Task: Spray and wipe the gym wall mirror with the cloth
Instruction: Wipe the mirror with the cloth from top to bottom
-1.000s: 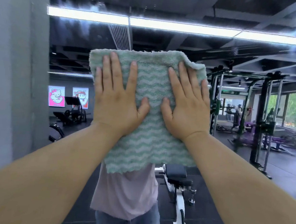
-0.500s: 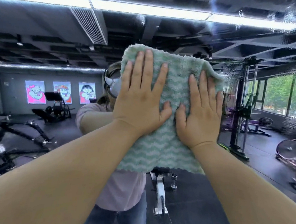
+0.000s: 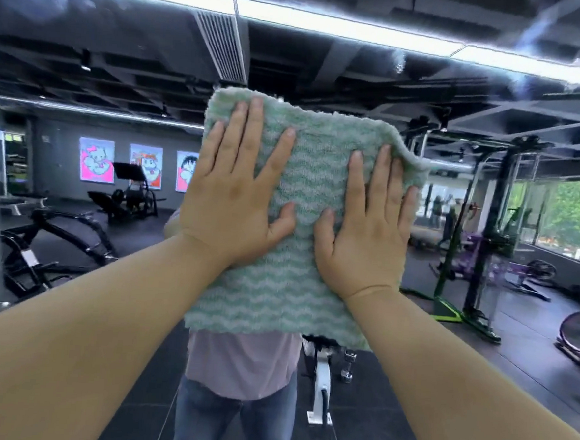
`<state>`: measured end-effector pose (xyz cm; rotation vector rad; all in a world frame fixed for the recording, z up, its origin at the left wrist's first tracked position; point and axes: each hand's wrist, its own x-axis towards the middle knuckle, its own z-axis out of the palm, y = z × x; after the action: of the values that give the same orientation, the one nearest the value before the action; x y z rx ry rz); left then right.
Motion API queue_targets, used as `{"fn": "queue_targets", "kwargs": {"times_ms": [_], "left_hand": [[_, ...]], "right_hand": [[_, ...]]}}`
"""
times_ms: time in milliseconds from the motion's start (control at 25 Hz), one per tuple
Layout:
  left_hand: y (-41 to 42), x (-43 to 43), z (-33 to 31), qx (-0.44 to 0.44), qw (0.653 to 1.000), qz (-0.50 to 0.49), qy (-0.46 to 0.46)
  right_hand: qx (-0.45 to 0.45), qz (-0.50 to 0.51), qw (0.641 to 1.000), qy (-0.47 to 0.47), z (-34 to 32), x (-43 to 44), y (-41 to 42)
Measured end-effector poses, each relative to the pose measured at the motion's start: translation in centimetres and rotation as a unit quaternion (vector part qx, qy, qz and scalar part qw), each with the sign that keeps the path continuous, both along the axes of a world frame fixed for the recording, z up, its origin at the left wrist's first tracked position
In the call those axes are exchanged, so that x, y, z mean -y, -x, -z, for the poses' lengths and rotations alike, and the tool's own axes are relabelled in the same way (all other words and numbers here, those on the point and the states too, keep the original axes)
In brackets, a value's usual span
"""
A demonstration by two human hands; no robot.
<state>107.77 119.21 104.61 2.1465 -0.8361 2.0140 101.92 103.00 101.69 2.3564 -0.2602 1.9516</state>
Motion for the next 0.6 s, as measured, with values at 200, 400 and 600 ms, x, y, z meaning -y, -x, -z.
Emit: {"fn": "queue_targets", "kwargs": {"times_ms": [200,400,600], "left_hand": [[-2.7,-10.5,1.9,-0.031,0.999,-0.035,0.025],[-4.7,-17.8,3.1,-0.052,0.997,-0.037,0.048],[-5.5,-19.8,3.5,-0.058,0.996,-0.024,0.058]], "right_hand": [[-0.011,-0.007,0.999,0.036,0.2,-10.3,-3.2],[-0.010,-0.010,0.998,0.057,0.9,-17.7,-5.6],[-0.013,-0.012,0.998,0.066,1.1,-19.8,-6.4]]}}
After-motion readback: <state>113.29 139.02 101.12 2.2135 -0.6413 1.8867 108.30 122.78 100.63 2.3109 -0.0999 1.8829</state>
